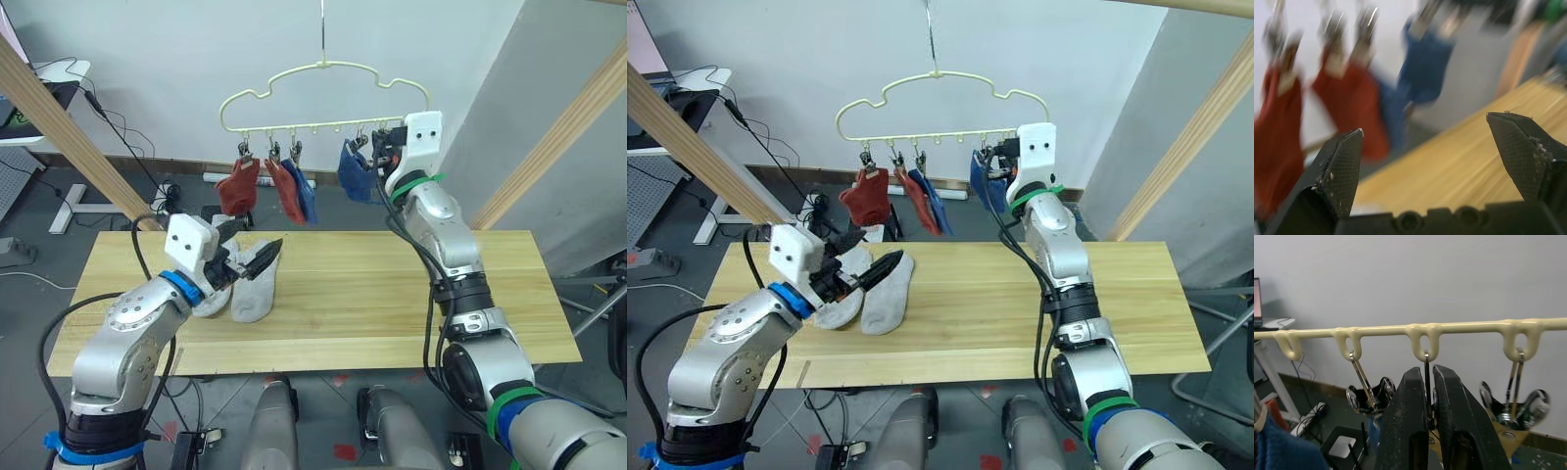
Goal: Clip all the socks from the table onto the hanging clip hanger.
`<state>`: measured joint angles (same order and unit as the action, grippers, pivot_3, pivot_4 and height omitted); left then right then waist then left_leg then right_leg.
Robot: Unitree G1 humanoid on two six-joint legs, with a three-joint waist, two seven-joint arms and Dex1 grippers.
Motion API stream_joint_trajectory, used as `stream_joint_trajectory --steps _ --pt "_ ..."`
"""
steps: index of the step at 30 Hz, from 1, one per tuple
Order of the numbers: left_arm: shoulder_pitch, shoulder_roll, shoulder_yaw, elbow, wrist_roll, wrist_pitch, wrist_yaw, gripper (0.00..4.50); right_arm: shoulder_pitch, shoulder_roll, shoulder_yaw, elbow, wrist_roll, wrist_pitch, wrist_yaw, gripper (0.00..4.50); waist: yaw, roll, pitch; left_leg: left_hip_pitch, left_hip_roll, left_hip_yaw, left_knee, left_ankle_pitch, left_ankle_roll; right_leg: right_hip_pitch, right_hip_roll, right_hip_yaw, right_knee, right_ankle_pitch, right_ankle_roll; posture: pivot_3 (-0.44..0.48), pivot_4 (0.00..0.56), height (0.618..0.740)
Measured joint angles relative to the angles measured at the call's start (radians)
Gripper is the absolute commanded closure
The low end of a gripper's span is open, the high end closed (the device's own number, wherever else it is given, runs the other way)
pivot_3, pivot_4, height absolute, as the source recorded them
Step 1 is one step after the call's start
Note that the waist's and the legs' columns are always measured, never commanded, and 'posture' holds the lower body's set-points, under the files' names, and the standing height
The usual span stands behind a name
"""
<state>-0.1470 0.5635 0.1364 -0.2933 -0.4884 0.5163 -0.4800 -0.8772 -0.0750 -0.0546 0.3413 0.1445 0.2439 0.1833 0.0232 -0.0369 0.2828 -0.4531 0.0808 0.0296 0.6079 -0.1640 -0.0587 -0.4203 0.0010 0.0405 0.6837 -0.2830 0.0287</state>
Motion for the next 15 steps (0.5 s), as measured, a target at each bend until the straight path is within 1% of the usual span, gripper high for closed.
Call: stream_joint_trajectory --steps 3,5,11,15 --pt "-0.019 -0.001 -0.062 0.198 0.116 -0.037 0.011 0.0 0.031 -0.035 -0.001 -0.07 0.028 0.065 0.055 4.49 0.0 0.0 0.0 0.0 0.0 0.0 0.0 0.0 0.0 0.0 0.0 0.0 -0.001 0.0 0.0 0.092 0.289 0.74" --pt "-0.057 -0.009 -0.097 0.312 0.179 -0.087 0.004 0.0 0.042 -0.04 0.001 -0.102 0.037 0.1 0.069 4.49 0.002 0.001 0.0 0.0 0.0 0.0 0.0 0.0 0.0 0.0 0.0 -0.001 -0.001 0.0 0.0 0.088 0.294 0.74" --pt "-0.217 -0.078 -0.157 0.585 0.281 -0.217 -0.028 0.0 0.068 -0.034 0.001 -0.172 0.049 0.172 0.073 4.49 0.001 0.001 0.001 0.0 0.0 0.001 0.0 0.0 0.0 0.0 0.0 0.0 -0.001 0.0 0.0 0.044 0.301 0.74" --pt "-0.302 -0.124 -0.227 0.755 0.348 -0.273 -0.076 0.0 0.083 -0.033 -0.001 -0.223 0.057 0.209 0.061 4.49 -0.002 0.001 0.0 -0.001 -0.001 0.001 0.0 0.0 0.0 0.0 0.0 0.0 -0.001 0.0 0.0 0.029 0.299 0.74"
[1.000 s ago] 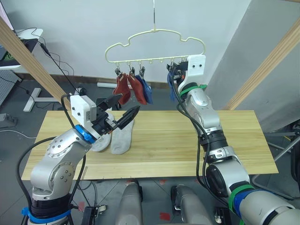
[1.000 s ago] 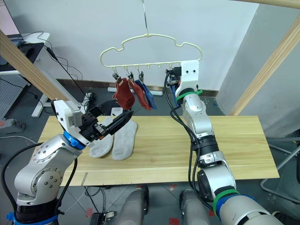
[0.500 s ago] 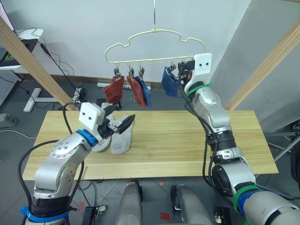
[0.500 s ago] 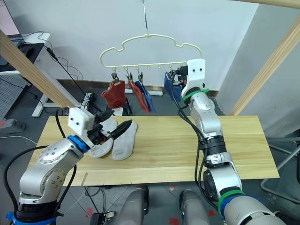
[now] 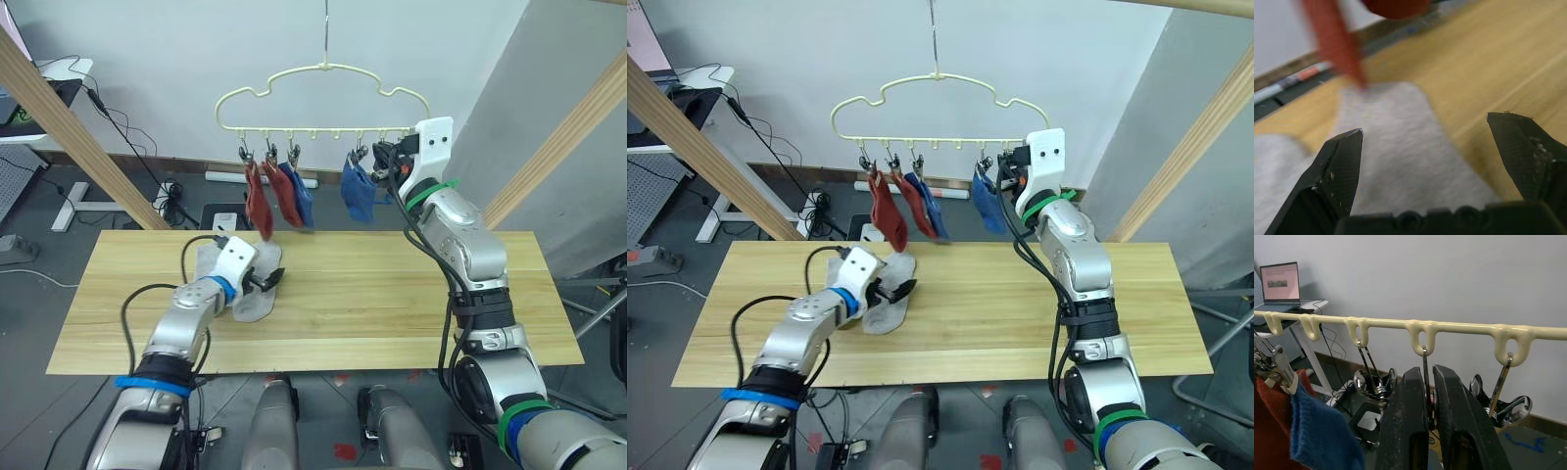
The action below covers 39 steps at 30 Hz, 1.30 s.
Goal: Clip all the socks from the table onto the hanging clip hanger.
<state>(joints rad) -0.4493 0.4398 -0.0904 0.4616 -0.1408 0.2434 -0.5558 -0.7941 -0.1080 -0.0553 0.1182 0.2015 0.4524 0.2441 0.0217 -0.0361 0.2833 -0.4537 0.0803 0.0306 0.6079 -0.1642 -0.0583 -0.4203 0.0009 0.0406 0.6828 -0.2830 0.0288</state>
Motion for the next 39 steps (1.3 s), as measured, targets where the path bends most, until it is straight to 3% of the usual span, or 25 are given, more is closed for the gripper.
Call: stream_joint_trajectory --steps 4,6,20,21,28,34,39 --pt "-0.054 -0.008 -0.011 0.108 0.048 -0.036 0.004 0.0 0.011 0.0 0.001 -0.037 0.001 0.03 -0.008 4.49 -0.004 0.0 0.0 0.0 0.001 0.0 0.0 0.0 0.0 0.0 0.0 0.0 0.0 0.0 0.0 0.014 0.292 0.74" --pt "-0.067 -0.008 -0.01 0.135 0.065 -0.051 0.015 0.39 0.017 0.0 0.001 -0.053 0.001 0.043 -0.01 4.5 -0.005 0.0 0.0 0.0 0.0 0.0 0.0 0.0 0.0 0.0 0.0 0.0 0.0 0.0 0.0 0.013 0.29 0.74" --pt "0.011 -0.013 -0.001 0.06 0.088 -0.092 -0.029 4.35 0.031 0.0 0.001 -0.092 0.013 0.08 -0.02 4.5 -0.006 0.0 0.0 0.0 0.0 0.0 0.0 0.0 0.0 0.0 0.0 0.0 0.001 0.0 0.0 0.031 0.273 0.74" --pt "0.021 -0.015 -0.001 0.043 0.083 -0.084 -0.038 4.47 0.031 0.0 0.0 -0.092 0.016 0.08 -0.02 4.5 -0.006 0.0 0.0 0.0 0.0 0.0 0.0 0.0 0.0 0.0 0.0 0.0 0.001 0.0 0.0 0.033 0.272 0.74" --pt "0.067 -0.045 0.017 -0.084 0.027 -0.046 -0.091 4.47 0.014 -0.004 -0.021 -0.075 0.051 0.108 -0.021 4.5 -0.004 0.0 0.0 0.0 0.0 0.0 0.001 0.0 0.0 0.001 0.0 -0.001 0.001 0.0 0.0 0.033 0.279 0.74" --pt "0.103 -0.112 0.025 -0.347 -0.11 -0.038 -0.182 4.47 -0.066 0.009 -0.177 -0.073 0.227 0.343 -0.075 4.5 -0.001 0.0 0.0 0.0 0.0 -0.001 0.001 0.0 0.0 0.001 -0.002 -0.001 0.001 0.0 0.0 0.03 0.287 0.74" --pt "0.066 -0.186 0.009 -0.457 -0.126 -0.107 -0.177 4.47 -0.138 -0.006 -0.302 -0.074 0.362 0.569 -0.137 4.5 0.0 0.0 0.0 0.0 -0.001 -0.001 0.001 0.0 0.0 0.002 -0.001 -0.001 0.001 0.0 0.0 0.007 0.293 0.74"
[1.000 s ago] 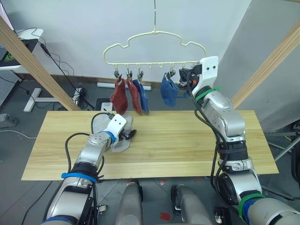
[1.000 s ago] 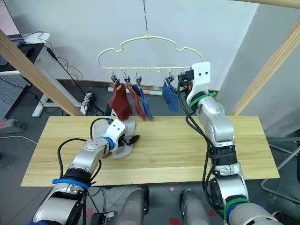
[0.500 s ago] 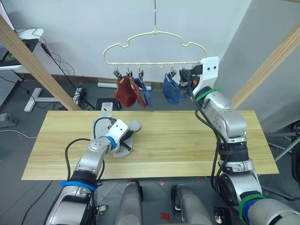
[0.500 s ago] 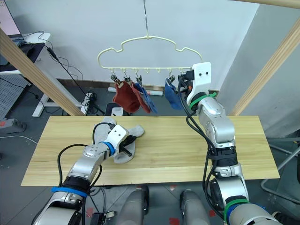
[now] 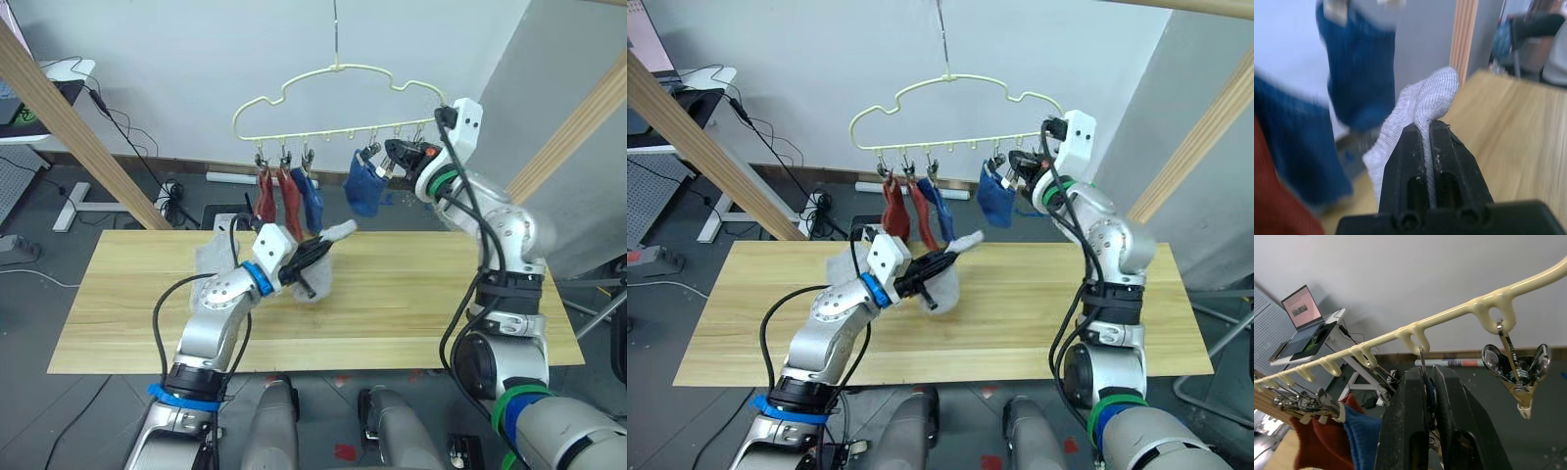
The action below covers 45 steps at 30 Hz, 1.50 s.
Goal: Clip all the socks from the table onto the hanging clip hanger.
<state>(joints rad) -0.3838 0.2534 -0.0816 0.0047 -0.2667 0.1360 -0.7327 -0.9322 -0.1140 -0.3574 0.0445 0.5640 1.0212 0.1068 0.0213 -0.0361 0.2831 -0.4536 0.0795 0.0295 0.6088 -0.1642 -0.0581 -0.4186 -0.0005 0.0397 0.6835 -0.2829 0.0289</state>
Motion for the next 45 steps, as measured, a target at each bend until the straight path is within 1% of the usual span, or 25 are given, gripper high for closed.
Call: stream_joint_trajectory --steps 3,6,11,18,28,36,41,45 --pt "-0.041 -0.048 -0.021 -0.003 0.019 -0.042 0.03 4.47 -0.045 0.01 -0.075 0.0 0.076 0.13 -0.058 4.5 -0.002 0.0 0.0 0.0 0.0 0.0 0.0 0.0 0.0 0.0 0.0 0.0 0.0 0.0 0.0 -0.003 0.293 0.74" --pt "-0.064 -0.084 -0.038 0.013 0.049 -0.092 0.061 4.47 -0.086 0.047 -0.166 0.0 0.147 0.243 -0.134 4.5 -0.007 0.0 0.0 -0.001 0.0 0.0 0.0 -0.001 0.001 0.0 0.001 0.0 -0.001 0.0 0.0 -0.012 0.294 0.74" --pt "-0.067 -0.116 -0.049 0.065 0.092 -0.167 0.102 4.47 -0.116 0.088 -0.241 -0.002 0.209 0.343 -0.219 4.5 -0.017 0.0 0.0 -0.002 0.0 0.0 0.0 -0.001 0.001 -0.001 0.001 0.0 -0.002 0.0 0.0 -0.023 0.296 0.74" --pt "-0.069 -0.136 -0.044 0.078 0.11 -0.231 0.152 4.47 -0.118 0.092 -0.252 -0.011 0.24 0.363 -0.265 4.5 -0.021 0.0 0.0 -0.003 0.0 0.0 0.0 -0.001 0.002 -0.001 0.001 0.0 -0.002 0.0 0.0 -0.022 0.297 0.74" --pt "-0.027 -0.106 -0.04 0.03 0.108 -0.232 0.151 4.47 -0.143 0.058 -0.261 0.03 0.248 0.319 -0.288 4.5 -0.021 0.0 0.0 -0.003 0.0 0.0 0.0 -0.001 0.002 -0.001 0.001 0.0 -0.002 0.0 0.0 -0.023 0.294 0.74" --pt "-0.031 -0.104 -0.038 0.018 0.108 -0.233 0.155 4.47 -0.144 0.059 -0.268 0.041 0.279 0.321 -0.311 4.5 -0.021 0.0 0.0 -0.003 0.0 0.0 0.0 -0.001 0.002 -0.001 0.001 0.0 -0.002 0.0 0.0 -0.024 0.293 0.74" --pt "-0.063 -0.116 -0.035 0.041 0.109 -0.243 0.173 4.47 -0.14 0.086 -0.27 0.038 0.298 0.332 -0.34 4.5 -0.022 0.0 0.0 -0.003 0.0 0.0 0.0 -0.001 0.002 -0.001 0.001 0.0 -0.002 0.0 0.0 -0.023 0.293 0.74" --pt "-0.064 -0.113 -0.03 0.042 0.109 -0.254 0.176 4.47 -0.139 0.091 -0.271 0.033 0.32 0.34 -0.361 4.5 -0.022 0.0 0.0 -0.003 0.0 0.0 0.0 -0.001 0.002 -0.002 0.001 0.0 -0.003 0.0 0.0 -0.023 0.293 0.74"
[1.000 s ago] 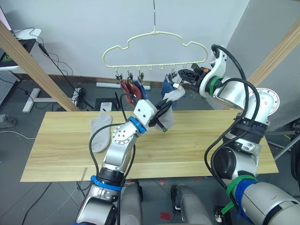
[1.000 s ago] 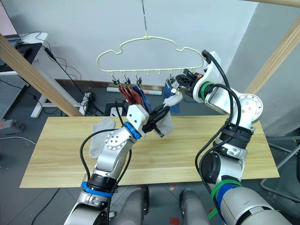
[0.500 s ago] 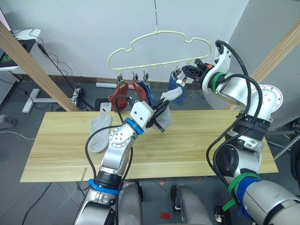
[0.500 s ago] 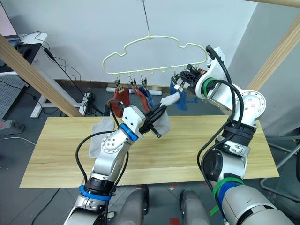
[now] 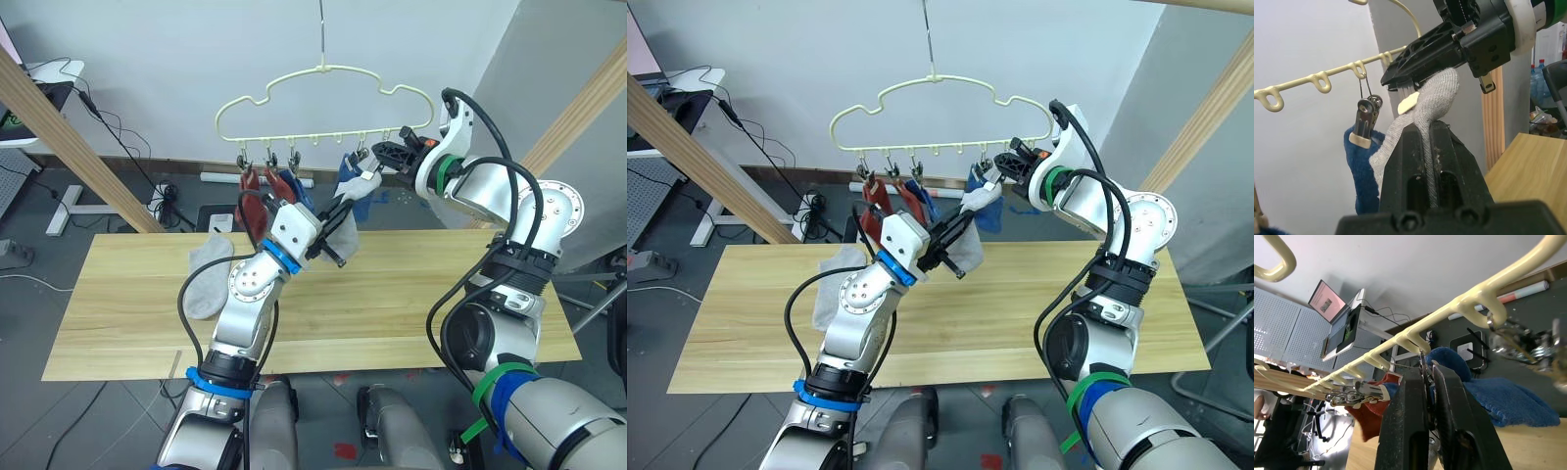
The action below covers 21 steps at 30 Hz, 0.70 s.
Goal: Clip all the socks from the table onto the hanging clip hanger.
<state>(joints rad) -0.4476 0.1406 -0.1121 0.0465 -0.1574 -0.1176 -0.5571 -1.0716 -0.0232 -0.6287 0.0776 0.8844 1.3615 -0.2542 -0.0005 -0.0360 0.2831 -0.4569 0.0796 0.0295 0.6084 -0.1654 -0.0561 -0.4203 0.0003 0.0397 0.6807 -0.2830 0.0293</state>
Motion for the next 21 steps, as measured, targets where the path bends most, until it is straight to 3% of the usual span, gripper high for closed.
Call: stream_joint_trajectory --steps 6,9,15,18,21 --pt "-0.001 -0.001 0.0 0.005 0.001 -0.004 0.0 4.47 0.001 0.007 -0.007 -0.006 0.024 0.005 -0.029 4.5 0.0 0.0 0.0 0.0 0.0 0.0 0.0 0.0 0.0 0.0 0.0 0.0 0.0 0.0 0.0 -0.025 0.293 0.74" --pt "-0.009 -0.005 0.0 0.011 0.001 -0.004 0.0 4.5 0.005 0.008 -0.007 -0.006 0.038 0.01 -0.034 3.6 -0.001 0.0 0.0 0.0 0.0 0.0 0.0 0.0 0.0 0.0 0.0 0.0 0.0 0.0 0.0 -0.025 0.293 0.74" --pt "-0.013 -0.01 -0.011 0.01 -0.002 0.008 -0.007 4.5 0.04 0.005 -0.007 -0.007 0.043 0.019 -0.039 1.33 -0.005 0.0 0.0 -0.002 0.0 0.0 0.0 0.0 0.0 -0.002 0.0 0.0 0.0 0.0 0.0 -0.018 0.293 0.74" --pt "-0.013 -0.019 -0.027 -0.004 -0.035 0.064 -0.03 3.8 0.061 -0.018 0.012 -0.042 0.046 0.021 -0.026 0.31 -0.005 0.001 0.001 -0.004 0.0 -0.001 0.0 0.0 0.0 -0.003 0.0 0.0 0.0 0.0 0.0 -0.019 0.292 0.74" --pt "-0.012 -0.025 -0.043 -0.012 -0.063 0.126 -0.051 2.87 0.108 -0.076 0.043 -0.113 0.061 0.028 0.022 0.25 -0.005 0.001 0.001 -0.004 0.0 -0.001 0.0 0.0 0.0 -0.003 0.0 -0.001 -0.001 0.0 0.0 -0.032 0.29 0.74"
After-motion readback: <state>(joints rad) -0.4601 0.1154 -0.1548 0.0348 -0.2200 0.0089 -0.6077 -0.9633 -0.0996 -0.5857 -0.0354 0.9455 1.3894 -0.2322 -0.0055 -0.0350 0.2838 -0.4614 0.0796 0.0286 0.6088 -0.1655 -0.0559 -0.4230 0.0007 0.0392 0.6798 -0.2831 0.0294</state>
